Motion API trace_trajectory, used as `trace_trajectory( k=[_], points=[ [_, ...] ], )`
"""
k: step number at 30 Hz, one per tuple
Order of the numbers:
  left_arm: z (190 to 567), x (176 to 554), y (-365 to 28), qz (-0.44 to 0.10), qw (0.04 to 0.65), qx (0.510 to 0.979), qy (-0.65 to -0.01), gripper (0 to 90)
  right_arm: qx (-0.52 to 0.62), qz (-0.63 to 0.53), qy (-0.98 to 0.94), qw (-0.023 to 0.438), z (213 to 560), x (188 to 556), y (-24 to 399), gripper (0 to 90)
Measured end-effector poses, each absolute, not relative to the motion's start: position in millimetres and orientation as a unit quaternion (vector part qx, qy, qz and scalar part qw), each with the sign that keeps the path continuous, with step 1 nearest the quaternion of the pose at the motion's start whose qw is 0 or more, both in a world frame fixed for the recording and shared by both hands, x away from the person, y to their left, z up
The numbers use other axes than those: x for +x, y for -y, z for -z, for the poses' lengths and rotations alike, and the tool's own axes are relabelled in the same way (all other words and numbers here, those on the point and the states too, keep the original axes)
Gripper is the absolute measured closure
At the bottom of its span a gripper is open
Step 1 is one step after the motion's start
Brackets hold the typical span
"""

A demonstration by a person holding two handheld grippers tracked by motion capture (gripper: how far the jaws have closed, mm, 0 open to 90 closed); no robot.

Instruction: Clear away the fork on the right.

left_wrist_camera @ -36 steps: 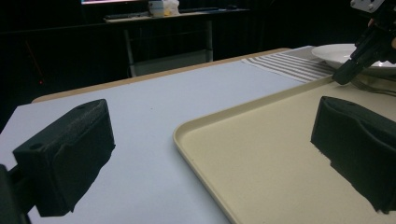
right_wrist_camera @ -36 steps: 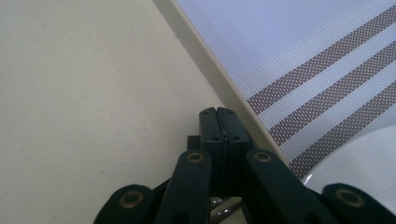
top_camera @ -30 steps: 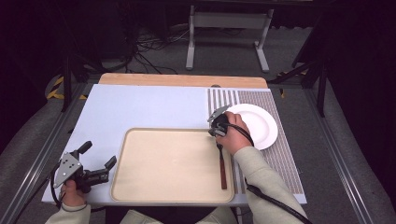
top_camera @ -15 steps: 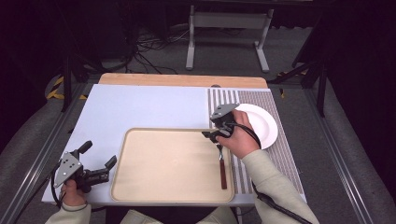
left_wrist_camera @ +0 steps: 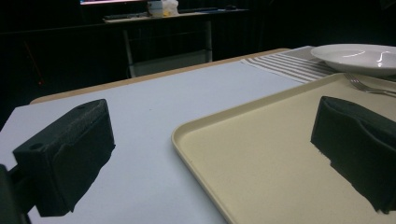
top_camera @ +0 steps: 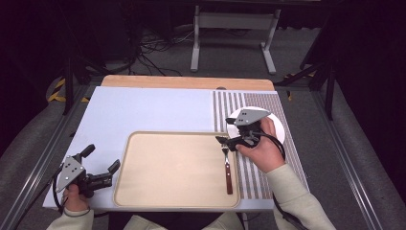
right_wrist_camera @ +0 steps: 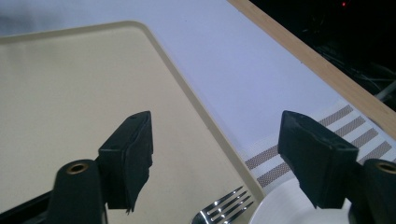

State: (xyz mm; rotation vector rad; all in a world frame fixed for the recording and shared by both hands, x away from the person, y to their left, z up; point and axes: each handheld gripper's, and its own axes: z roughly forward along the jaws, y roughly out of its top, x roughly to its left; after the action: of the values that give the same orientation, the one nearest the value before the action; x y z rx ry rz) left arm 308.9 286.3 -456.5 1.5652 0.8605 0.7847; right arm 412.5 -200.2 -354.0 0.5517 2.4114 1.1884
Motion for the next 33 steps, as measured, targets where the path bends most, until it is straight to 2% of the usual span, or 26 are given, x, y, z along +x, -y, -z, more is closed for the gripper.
trace_trajectory(
  k=[11,27,33],
  points=[
    [457,309,-286,-0.333,0.561,0.664,-0.366,0.0,0.187,-0.471,-0.835,0.213,360,390,229,22.1],
    [457,309,-286,-0.333,0.56,0.663,-0.368,0.0,0.234,-0.544,-0.771,0.234,395,365,280,6.2],
    [457,309,-286,-0.332,0.56,0.663,-0.37,0.0,0.253,-0.558,-0.755,0.234,406,360,291,4.8]
  ],
)
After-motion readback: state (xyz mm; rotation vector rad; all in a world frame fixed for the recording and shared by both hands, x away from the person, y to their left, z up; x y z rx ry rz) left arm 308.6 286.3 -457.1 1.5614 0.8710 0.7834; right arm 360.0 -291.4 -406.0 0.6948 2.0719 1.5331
